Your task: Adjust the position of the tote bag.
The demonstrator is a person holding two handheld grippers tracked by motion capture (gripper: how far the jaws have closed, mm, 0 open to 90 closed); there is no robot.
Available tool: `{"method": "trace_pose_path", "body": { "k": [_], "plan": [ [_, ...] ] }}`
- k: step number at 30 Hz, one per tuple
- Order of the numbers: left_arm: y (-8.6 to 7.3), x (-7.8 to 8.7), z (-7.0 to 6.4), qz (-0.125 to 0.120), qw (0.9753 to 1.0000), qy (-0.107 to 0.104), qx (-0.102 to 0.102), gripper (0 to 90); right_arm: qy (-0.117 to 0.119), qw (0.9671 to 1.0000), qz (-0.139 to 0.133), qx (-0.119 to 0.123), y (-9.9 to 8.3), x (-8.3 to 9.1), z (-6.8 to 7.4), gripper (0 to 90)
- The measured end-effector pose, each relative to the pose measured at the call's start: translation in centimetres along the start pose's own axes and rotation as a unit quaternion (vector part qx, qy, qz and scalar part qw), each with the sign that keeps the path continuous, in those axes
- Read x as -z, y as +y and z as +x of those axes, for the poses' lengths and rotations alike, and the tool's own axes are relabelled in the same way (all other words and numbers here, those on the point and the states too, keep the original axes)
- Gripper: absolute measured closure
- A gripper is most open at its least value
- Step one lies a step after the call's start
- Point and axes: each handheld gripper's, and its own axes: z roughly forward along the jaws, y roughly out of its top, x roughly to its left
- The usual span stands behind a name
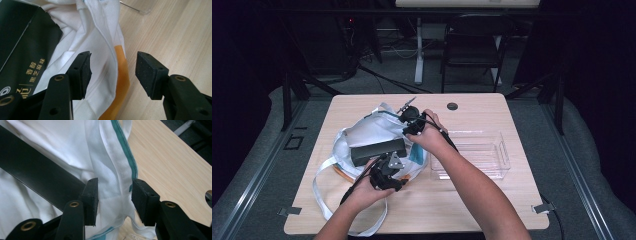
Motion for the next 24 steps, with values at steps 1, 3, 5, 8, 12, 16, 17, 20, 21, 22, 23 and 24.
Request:
{"method": "trace_pose_path", "body": {
  "k": [1, 3, 5, 8, 12, 16, 17, 20, 21, 22, 23, 24],
  "plan": [
    [-0.1, 0.0, 0.1, -0.001, 1.0, -0.001, 0.002, 45.2, 0.001, 1.0, -0.004, 0.001, 0.1, 0.3, 0.0, 56.0],
    [-0.2, 0.1, 0.1, -0.007, 0.9999, 0.003, 0.007, 43.8, 0.003, 0.9999, -0.014, -0.002, 0.3, 0.6, 0.1, 55.8],
    [-0.4, 0.3, 0.2, -0.011, 0.9999, 0.009, 0.005, 43.5, 0.004, 0.9998, -0.019, 0.002, 0.5, 1.2, 0.1, 55.1],
    [-0.6, 0.6, 0.3, -0.014, 0.9998, 0.01, 0.005, 43.9, 0.005, 0.9995, -0.031, -0.002, 0.4, 1.6, 0.1, 54.5],
    [-0.8, 1.4, 0.7, -0.023, 0.9995, 0.011, 0.02, 44.9, 0.01, 0.9991, -0.042, -0.003, 0.3, 2.7, -0.1, 53.4],
    [-0.9, 2.3, 1.1, -0.03, 0.9992, 0.016, 0.021, 45.7, 0.008, 0.9978, -0.065, 0.009, 0.0, 4.3, -0.3, 52.9],
    [-0.9, 2.5, 1.2, -0.03, 0.9992, 0.017, 0.021, 45.7, 0.009, 0.9975, -0.07, 0.01, -0.2, 4.7, -0.3, 52.9],
    [-1.3, 3.2, 1.8, -0.032, 0.9989, 0.023, 0.026, 45.7, 0.021, 0.996, -0.087, 0.0, -0.8, 5.8, -0.3, 53.9],
    [-1.3, 3.3, 1.9, -0.032, 0.9987, 0.025, 0.031, 45.7, 0.023, 0.9959, -0.088, 0.001, -1.2, 6.2, -0.3, 53.9],
    [-1.4, 3.5, 2.2, -0.032, 0.9986, 0.028, 0.032, 45.7, 0.021, 0.9957, -0.09, 0.003, -1.5, 6.5, -0.2, 54.0],
    [-1.6, 3.7, 2.4, -0.033, 0.9984, 0.031, 0.035, 45.7, 0.028, 0.9952, -0.094, 0.004, -2.0, 6.9, -0.1, 54.8],
    [-1.7, 3.9, 2.6, -0.035, 0.9982, 0.032, 0.038, 45.7, 0.037, 0.9945, -0.098, -0.002, -2.5, 7.4, -0.1, 55.4]
  ]
}}
